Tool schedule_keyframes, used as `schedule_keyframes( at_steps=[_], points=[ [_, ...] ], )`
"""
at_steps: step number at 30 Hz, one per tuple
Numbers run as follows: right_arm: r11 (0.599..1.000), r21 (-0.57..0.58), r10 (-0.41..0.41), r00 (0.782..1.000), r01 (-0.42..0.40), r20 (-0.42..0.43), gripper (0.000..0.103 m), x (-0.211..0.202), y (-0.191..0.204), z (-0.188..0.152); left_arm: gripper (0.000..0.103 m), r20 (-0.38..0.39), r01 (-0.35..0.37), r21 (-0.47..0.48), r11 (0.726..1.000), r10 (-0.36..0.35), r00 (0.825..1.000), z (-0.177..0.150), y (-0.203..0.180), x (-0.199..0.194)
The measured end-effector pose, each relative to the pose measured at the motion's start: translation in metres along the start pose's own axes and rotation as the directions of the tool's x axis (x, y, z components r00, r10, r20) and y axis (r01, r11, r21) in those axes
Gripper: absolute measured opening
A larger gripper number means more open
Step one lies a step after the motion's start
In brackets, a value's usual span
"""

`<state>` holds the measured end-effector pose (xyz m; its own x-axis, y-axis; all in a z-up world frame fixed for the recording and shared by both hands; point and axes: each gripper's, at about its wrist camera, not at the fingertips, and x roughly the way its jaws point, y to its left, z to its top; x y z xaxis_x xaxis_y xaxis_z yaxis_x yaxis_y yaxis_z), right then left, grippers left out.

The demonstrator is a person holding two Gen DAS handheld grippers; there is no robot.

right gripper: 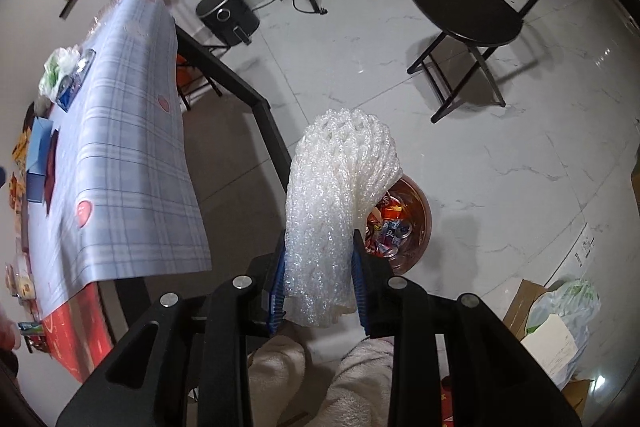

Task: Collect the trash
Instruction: 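Open both tools to drop the can and foam sleeve into the basin, then move both tools back to the table toward the green bag and clear tray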

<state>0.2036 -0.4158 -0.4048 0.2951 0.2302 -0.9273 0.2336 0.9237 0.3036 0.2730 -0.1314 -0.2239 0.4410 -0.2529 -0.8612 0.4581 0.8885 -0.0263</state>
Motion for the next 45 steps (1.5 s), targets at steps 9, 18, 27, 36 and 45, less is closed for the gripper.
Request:
schedule_keyframes(
  at_steps=[9,18,27,36,45],
  points=[
    [1.0,-0.004,-0.017,0.999,0.017,-0.035,0.032,0.025,0.004,0.012,0.09,0.01,-0.035,-0.06,0.998,0.035,0.999,-0.012,0.026,-0.014],
    [1.0,-0.004,-0.029,0.999,0.029,-0.034,0.051,0.026,0.007,0.016,0.09,0.015,-0.045,-0.085,0.995,0.047,0.999,-0.015,0.037,-0.02],
    [0.999,-0.008,-0.041,0.999,0.041,-0.011,0.056,0.016,0.006,0.016,0.09,0.02,-0.048,-0.094,0.994,0.05,0.999,-0.016,0.042,-0.024],
    [0.999,-0.043,-0.027,0.997,0.03,0.069,0.093,-0.021,0.02,0.017,0.095,0.039,-0.058,-0.119,0.991,0.063,0.997,-0.022,0.058,-0.035],
    [0.993,-0.121,0.012,0.981,0.012,0.196,0.097,-0.079,0.059,0.023,0.097,0.073,-0.051,-0.198,0.979,0.066,0.995,-0.034,0.093,-0.061]
  ],
)
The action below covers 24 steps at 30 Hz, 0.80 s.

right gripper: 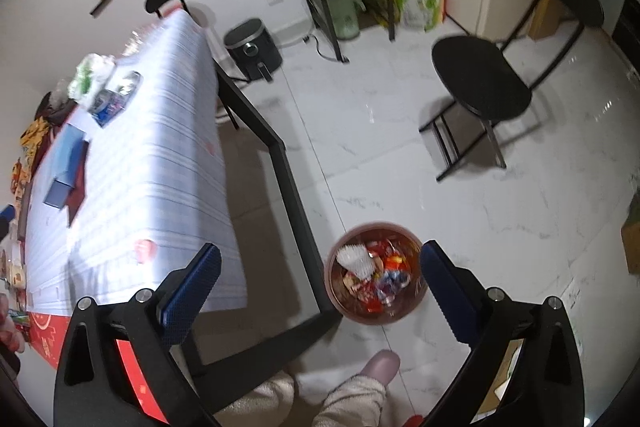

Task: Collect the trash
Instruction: 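Move both tools back to the table toward the green bag and clear tray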

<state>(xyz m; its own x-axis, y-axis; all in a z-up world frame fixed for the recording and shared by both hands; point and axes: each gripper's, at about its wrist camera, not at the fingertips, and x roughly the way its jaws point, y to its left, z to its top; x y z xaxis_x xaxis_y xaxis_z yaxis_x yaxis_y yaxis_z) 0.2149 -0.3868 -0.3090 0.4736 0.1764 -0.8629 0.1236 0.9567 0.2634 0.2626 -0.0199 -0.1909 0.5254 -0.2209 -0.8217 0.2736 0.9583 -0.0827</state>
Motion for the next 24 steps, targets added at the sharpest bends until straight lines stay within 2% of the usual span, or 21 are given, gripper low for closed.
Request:
schedule_keyframes(
  at_steps=[7,13,18,24],
  points=[
    [0.998,-0.057,0.039,0.997,-0.036,0.061,0.097,-0.026,0.059,0.02,0.097,0.044,-0.018,-0.073,0.997,0.022,0.999,-0.007,0.058,-0.024],
    [0.99,-0.129,0.072,0.991,-0.057,0.112,0.097,-0.033,0.136,0.035,0.097,0.071,-0.036,-0.13,0.991,0.045,0.996,-0.013,0.131,-0.042],
    [0.984,-0.166,0.082,0.99,-0.062,0.114,0.097,-0.025,0.193,0.04,0.097,0.077,-0.03,-0.157,0.987,0.042,0.996,-0.015,0.19,-0.047],
    [0.985,-0.157,0.09,0.993,-0.076,0.081,0.097,-0.009,0.239,0.04,0.097,0.064,-0.012,-0.165,0.986,0.023,0.998,-0.008,0.228,-0.036]
  ],
)
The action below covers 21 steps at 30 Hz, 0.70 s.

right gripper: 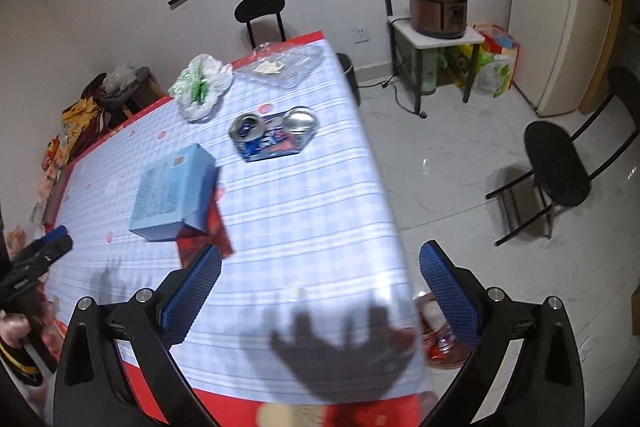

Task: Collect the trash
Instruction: 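Move both tools back to the table toward the green bag and clear tray, then grasp the green-printed plastic bag with the left tool while the right tool reaches the clear tray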

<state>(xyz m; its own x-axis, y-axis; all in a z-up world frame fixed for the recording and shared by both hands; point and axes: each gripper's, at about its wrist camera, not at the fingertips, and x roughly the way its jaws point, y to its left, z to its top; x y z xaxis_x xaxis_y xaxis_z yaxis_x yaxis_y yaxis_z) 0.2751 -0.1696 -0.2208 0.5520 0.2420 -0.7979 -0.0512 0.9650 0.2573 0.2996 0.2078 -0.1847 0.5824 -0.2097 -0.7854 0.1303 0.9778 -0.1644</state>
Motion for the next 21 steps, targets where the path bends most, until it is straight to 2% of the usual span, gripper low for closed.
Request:
schedule_keyframes(
  at_steps=[5,10,13,17,21],
  points=[
    [0.998,-0.063,0.013,1.0,-0.015,-0.026,0.096,0.012,0.018,0.009,0.097,-0.016,0.017,-0.025,1.0,-0.017,1.0,0.008,0.01,0.014],
    [0.993,-0.105,0.049,0.997,-0.055,-0.053,0.088,0.033,0.017,0.034,0.097,-0.014,0.009,-0.05,0.999,-0.01,1.0,0.03,0.014,0.028],
    [0.99,-0.116,0.072,0.996,-0.079,-0.06,0.087,0.045,0.014,0.051,0.097,-0.01,-0.019,-0.036,0.999,0.019,1.0,0.06,0.013,0.045],
    [0.986,-0.138,0.085,0.995,-0.092,-0.055,0.087,0.06,0.011,0.078,0.097,0.016,-0.044,0.018,0.999,0.044,0.999,0.116,0.011,0.082],
    [0.985,-0.132,0.101,0.993,-0.108,-0.055,0.087,0.077,0.002,0.103,0.097,0.004,-0.024,-0.017,1.0,0.024,1.0,0.174,0.025,0.137]
  ],
)
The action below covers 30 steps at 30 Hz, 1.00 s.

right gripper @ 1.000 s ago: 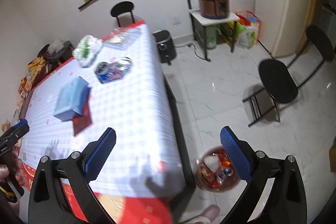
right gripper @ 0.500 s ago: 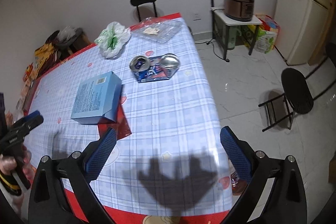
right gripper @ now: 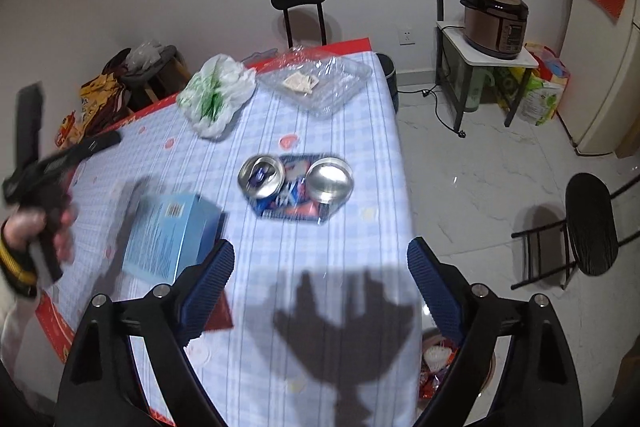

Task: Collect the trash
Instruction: 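Grasp the green-printed plastic bag with the left tool while the right tool reaches the clear tray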

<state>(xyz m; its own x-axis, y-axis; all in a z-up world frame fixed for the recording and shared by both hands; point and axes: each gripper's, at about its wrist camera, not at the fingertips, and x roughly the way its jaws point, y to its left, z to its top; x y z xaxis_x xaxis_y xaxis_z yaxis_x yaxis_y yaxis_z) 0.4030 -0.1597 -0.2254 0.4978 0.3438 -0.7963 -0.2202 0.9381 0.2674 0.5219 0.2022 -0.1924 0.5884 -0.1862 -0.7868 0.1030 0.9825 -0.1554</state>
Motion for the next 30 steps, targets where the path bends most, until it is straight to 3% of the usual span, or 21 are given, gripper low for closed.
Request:
schedule_keyframes(
  at_steps=[6,17,19,20,23,26,30],
  points=[
    [1.0,0.008,-0.006,1.0,0.006,-0.008,0.087,0.019,-0.019,0.02,0.097,-0.036,-0.017,-0.016,1.0,0.016,0.999,0.045,0.006,0.066],
    [1.0,-0.025,-0.005,0.999,0.004,-0.038,0.087,0.064,-0.034,0.062,0.095,-0.118,-0.061,0.006,0.998,0.061,0.991,0.058,0.014,0.134],
    [0.999,-0.032,0.005,0.999,-0.006,-0.039,0.085,0.074,-0.034,0.076,0.074,-0.121,-0.068,0.025,0.997,0.071,0.99,0.054,0.014,0.136],
    [0.999,-0.031,0.01,0.999,-0.011,-0.041,0.083,0.08,-0.034,0.083,0.059,-0.133,-0.064,0.032,0.997,0.068,0.989,0.052,0.015,0.137],
    [1.0,-0.02,0.019,0.999,-0.02,-0.045,0.076,0.1,-0.035,0.107,0.037,-0.138,-0.042,0.051,0.998,0.049,0.989,0.045,0.015,0.133],
    [1.0,-0.008,0.009,0.999,-0.009,-0.052,0.068,0.122,-0.037,0.126,0.028,-0.147,-0.035,0.07,0.997,0.045,0.988,0.037,0.016,0.125],
    [1.0,0.002,-0.031,0.998,0.031,-0.048,0.062,0.152,-0.039,0.151,0.026,-0.149,-0.026,0.056,0.998,0.035,0.988,0.028,0.026,0.109]
  ],
)
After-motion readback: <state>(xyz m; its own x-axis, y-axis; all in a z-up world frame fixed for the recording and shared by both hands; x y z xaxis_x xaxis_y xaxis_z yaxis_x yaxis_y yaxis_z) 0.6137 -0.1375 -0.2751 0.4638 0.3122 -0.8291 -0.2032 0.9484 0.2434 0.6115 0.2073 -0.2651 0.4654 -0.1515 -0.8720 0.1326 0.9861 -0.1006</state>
